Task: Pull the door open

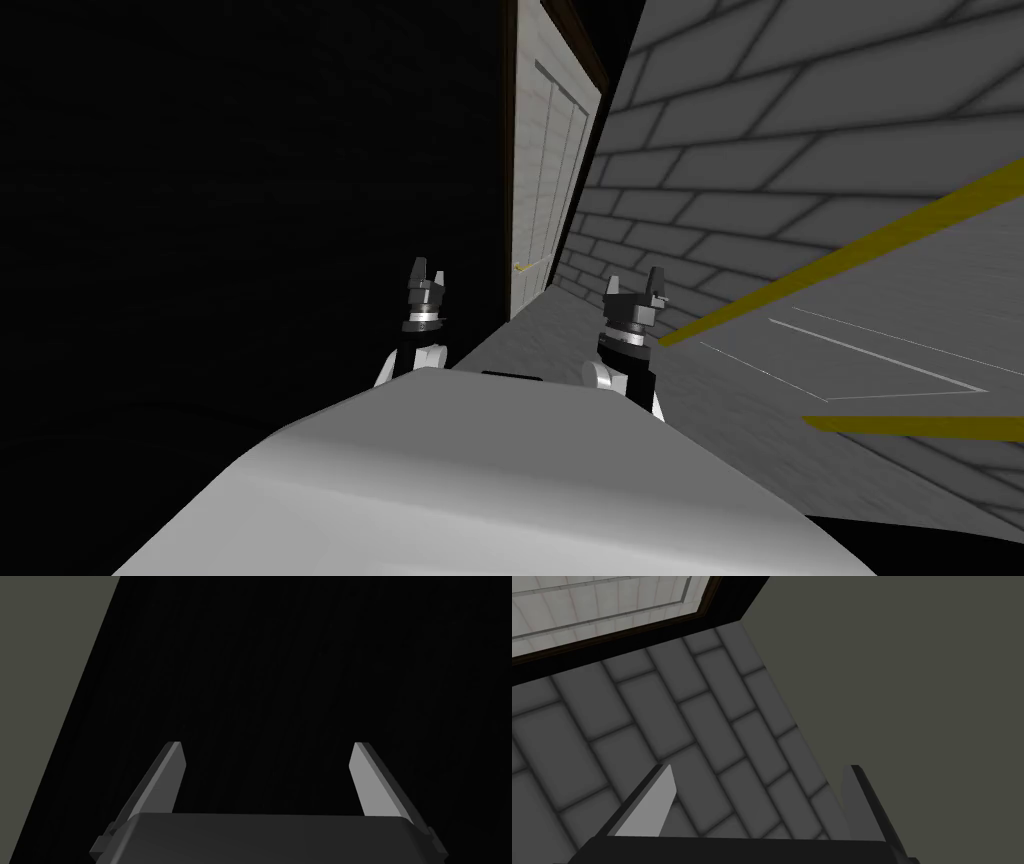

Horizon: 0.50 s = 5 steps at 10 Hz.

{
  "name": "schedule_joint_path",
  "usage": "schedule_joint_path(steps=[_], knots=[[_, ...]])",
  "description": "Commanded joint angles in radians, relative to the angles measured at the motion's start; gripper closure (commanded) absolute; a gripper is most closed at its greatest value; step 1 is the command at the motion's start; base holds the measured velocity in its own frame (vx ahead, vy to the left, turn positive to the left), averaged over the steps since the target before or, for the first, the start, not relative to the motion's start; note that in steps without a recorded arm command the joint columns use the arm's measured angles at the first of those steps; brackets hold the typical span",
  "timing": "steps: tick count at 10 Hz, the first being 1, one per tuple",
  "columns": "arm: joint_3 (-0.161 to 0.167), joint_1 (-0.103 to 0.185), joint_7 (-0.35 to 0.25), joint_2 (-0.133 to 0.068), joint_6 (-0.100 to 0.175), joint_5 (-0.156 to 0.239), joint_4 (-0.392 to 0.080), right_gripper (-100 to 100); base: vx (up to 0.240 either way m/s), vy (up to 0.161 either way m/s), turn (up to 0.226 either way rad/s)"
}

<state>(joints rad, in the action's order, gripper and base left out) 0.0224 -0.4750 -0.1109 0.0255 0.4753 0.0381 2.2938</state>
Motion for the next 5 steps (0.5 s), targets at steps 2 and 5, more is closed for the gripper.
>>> schedule_joint_path(steps=[2,5], knots=[[-0.003,0.019,0.0,-0.011,0.011,0.001,-0.051,-100,0.061,-0.074,0.194],[-0.006,0.042,-0.001,-0.023,0.024,0.002,-0.11,-100,0.035,-0.019,0.14]])
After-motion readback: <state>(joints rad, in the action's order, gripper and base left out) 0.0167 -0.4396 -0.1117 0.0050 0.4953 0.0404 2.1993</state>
